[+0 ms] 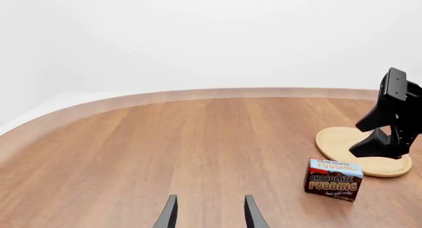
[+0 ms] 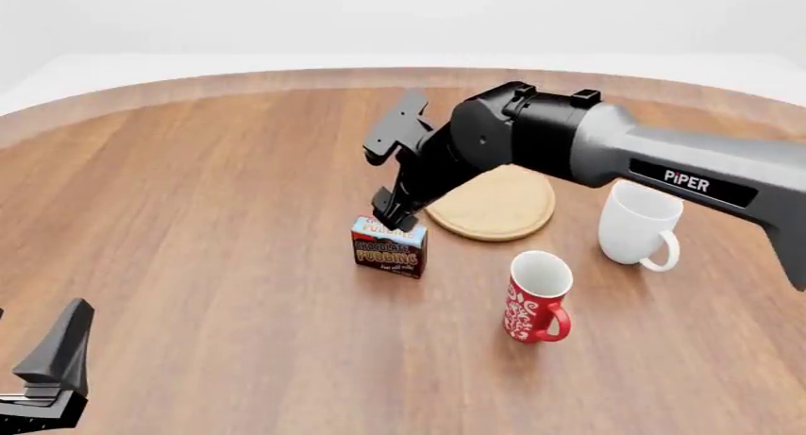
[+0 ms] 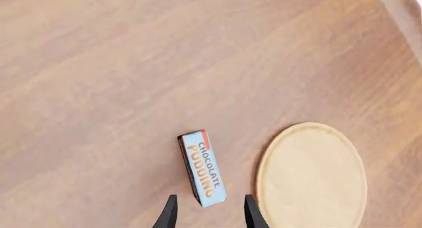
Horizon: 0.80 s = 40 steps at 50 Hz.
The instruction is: Put the chocolate pudding to the left of the plate.
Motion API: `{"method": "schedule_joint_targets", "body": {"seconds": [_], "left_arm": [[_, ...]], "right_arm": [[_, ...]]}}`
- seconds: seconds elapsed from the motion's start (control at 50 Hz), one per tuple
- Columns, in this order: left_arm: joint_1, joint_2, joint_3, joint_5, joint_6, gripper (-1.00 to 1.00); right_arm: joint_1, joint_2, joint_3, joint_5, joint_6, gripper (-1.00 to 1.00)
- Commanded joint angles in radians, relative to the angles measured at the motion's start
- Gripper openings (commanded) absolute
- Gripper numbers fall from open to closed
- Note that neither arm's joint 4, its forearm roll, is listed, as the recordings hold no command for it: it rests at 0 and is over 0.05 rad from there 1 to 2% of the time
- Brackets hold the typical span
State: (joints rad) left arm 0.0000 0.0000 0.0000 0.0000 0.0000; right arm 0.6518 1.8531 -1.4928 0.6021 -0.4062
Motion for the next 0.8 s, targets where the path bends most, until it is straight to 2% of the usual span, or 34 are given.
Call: {"method": "schedule_joint_targets", "body": {"seconds": [0.02,0.44,0.8], "left_arm": [[0.000,0.000,0.000,0.000,0.000,1.00],[0.000,0.000,0.000,0.000,0.000,1.00],[0.000,0.000,0.000,0.000,0.000,1.00]], "right_arm": [[0.000,0.018,0.023,-0.021,0.009,1.00],[-0.006,0.039,0.044,-0.047,0.027,1.00],[-0.031,0.074,0.017,-0.041,0.015,1.00]]}}
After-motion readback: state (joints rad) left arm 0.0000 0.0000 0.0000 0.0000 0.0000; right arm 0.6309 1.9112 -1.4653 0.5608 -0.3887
